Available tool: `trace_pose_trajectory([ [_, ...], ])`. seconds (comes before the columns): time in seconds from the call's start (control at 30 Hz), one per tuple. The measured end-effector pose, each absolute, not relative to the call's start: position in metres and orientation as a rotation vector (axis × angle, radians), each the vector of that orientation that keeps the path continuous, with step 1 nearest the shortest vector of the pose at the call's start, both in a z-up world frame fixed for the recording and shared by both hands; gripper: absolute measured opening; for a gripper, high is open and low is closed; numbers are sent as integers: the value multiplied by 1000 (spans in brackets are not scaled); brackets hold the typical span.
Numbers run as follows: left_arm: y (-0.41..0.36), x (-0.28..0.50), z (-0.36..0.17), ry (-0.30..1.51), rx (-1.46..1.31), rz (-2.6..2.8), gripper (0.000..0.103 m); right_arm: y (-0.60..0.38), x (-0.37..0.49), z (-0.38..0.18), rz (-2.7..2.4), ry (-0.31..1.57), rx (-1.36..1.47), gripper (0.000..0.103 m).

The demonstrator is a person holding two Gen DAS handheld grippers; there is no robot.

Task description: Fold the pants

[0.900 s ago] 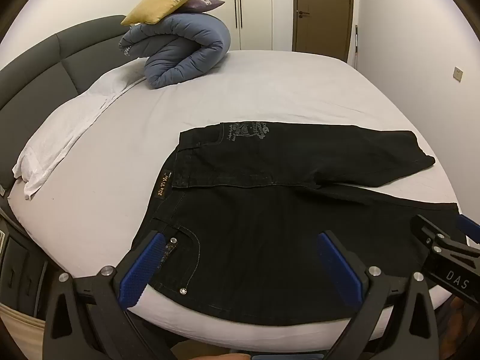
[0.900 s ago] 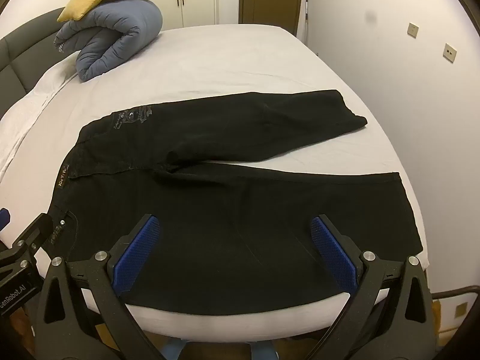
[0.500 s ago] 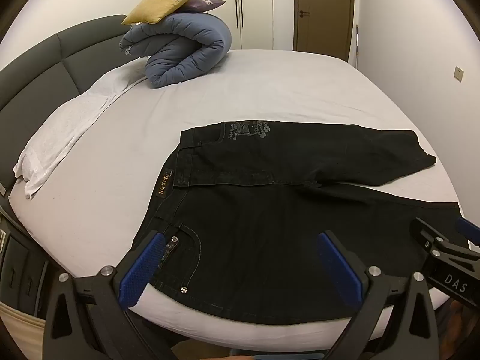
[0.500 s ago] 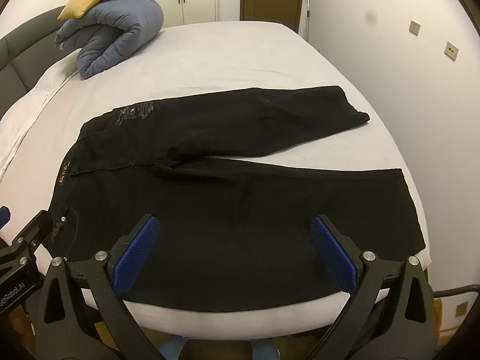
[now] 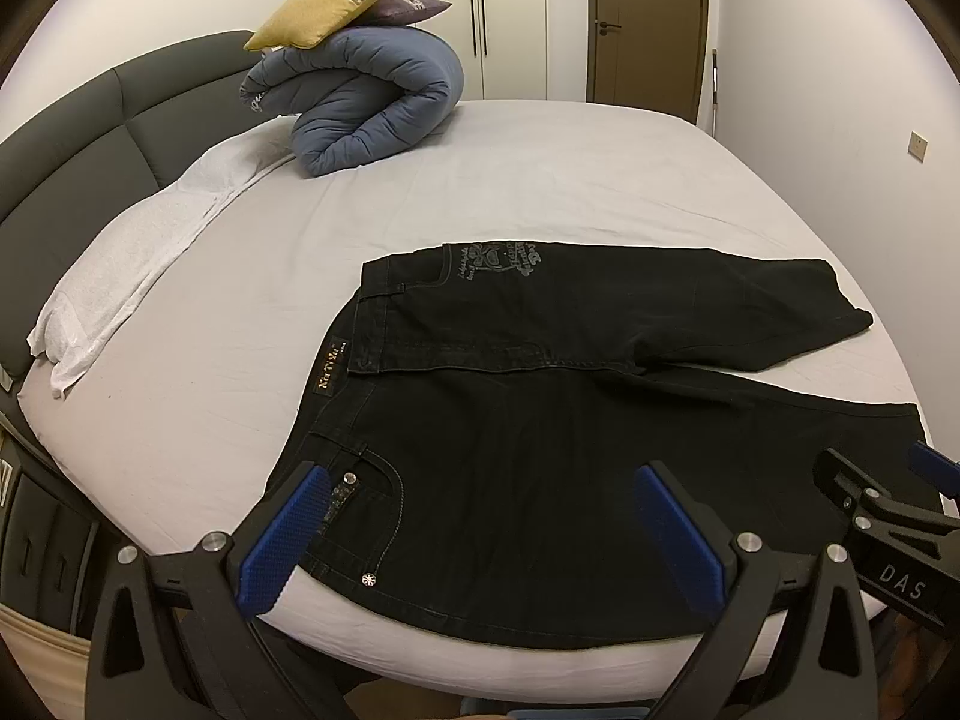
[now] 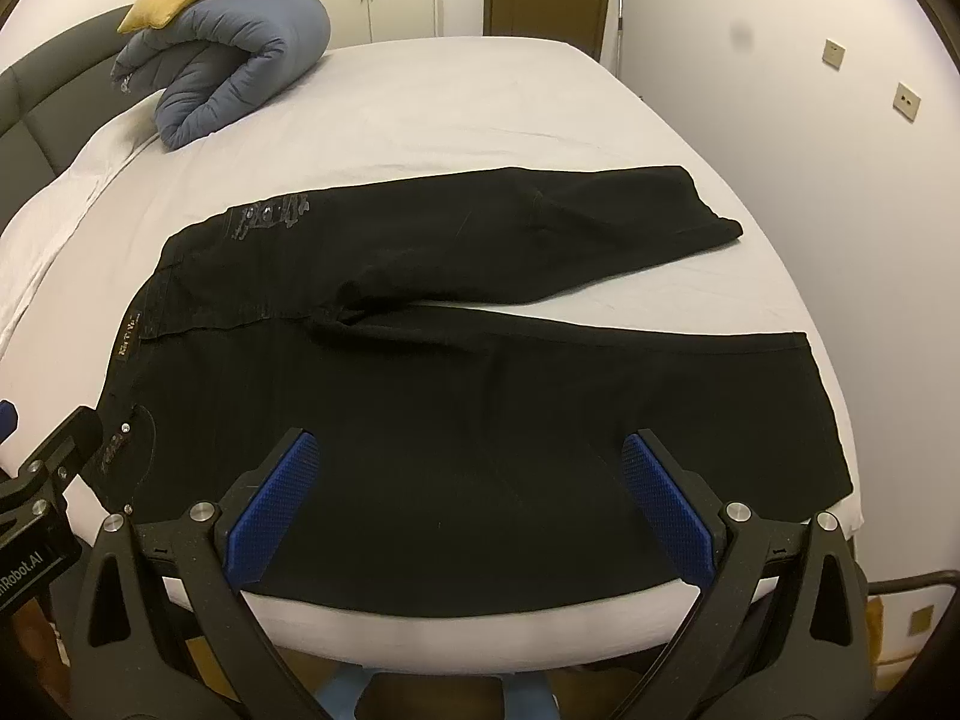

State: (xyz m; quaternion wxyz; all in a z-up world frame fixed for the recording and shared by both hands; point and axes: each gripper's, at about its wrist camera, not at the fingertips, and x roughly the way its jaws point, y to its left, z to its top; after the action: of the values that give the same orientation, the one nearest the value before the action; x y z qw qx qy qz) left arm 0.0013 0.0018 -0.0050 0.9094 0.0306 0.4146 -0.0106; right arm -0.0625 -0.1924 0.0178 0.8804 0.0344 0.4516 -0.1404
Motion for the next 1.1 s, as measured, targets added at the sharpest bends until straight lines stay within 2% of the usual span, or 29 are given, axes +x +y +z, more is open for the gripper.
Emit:
trace_pose_trajectory([
  [1.1,8,-5,-3,852,62,-24,103,-190,-64,20,-278,939,53,103],
])
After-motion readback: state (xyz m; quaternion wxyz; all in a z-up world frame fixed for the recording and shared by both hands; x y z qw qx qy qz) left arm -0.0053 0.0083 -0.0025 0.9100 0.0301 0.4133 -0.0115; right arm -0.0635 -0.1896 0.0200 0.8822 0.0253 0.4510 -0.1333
